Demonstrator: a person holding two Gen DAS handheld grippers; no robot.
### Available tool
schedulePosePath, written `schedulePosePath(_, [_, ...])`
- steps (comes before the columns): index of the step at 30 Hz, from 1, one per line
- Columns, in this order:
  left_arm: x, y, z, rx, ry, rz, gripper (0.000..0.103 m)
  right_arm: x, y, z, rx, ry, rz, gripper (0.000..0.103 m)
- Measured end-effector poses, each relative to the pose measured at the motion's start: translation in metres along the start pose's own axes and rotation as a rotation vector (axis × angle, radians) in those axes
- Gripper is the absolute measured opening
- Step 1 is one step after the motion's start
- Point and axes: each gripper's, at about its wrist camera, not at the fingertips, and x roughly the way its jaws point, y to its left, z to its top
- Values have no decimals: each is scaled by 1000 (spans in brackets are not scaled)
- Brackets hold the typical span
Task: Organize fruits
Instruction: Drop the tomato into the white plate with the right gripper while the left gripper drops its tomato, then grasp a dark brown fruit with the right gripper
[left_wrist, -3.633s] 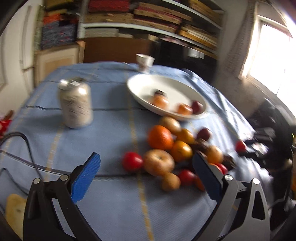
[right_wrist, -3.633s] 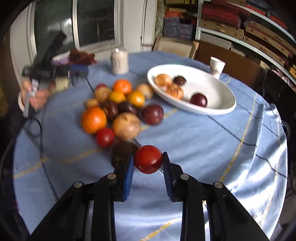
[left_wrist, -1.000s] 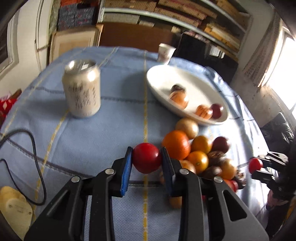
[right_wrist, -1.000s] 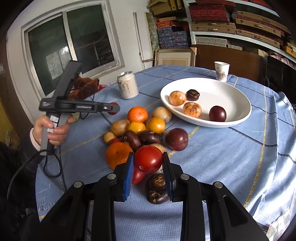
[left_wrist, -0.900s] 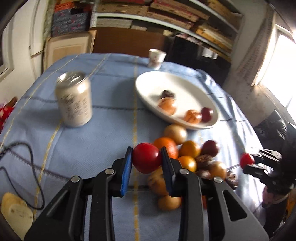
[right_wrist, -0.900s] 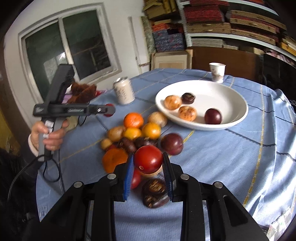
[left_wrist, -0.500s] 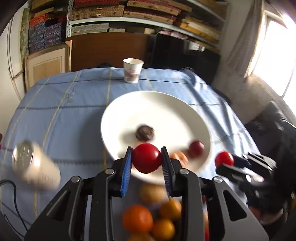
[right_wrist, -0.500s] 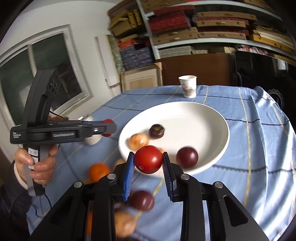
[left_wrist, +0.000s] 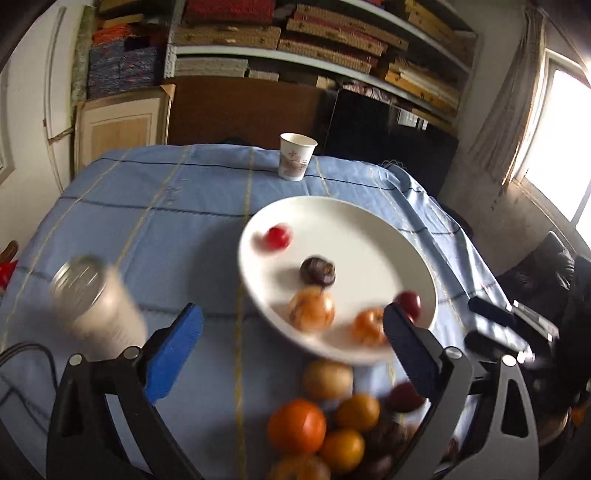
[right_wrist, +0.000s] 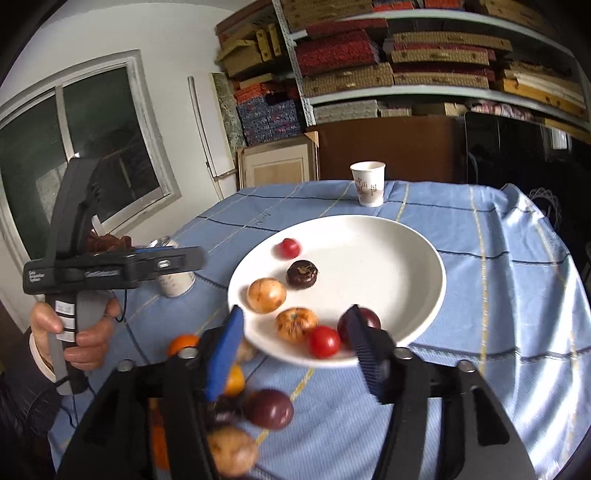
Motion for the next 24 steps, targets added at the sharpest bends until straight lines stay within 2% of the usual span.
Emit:
schedulePosePath(2, [-16, 8, -19, -5, -17, 9, 98, -5, 5, -12, -27, 34, 21, 61])
schedulePosePath(5, [-33, 20, -48, -40, -42, 2, 98, -6, 16, -34, -87, 142, 49, 61])
schedulePosePath(8, [-38, 29, -72, -37, -15, 43, 98, -10, 28, -55, -188, 223, 79, 61])
schedulePosePath(12, [-47, 34, -81, -40, -43, 102, 98, -20, 36, -63, -222, 252, 147, 61])
schedulePosePath(14, [-50, 34, -82, -43, -50, 99, 98, -24, 40, -64, -244, 256, 163, 61])
schedulePosePath(18, [-52, 31, -84, -38, -45, 82, 98, -28, 47, -73, -309, 273, 141, 61])
schedulePosePath(24, [-54, 24, -88, -8, -45, 84, 98, -25, 46, -80, -319, 304, 127, 61])
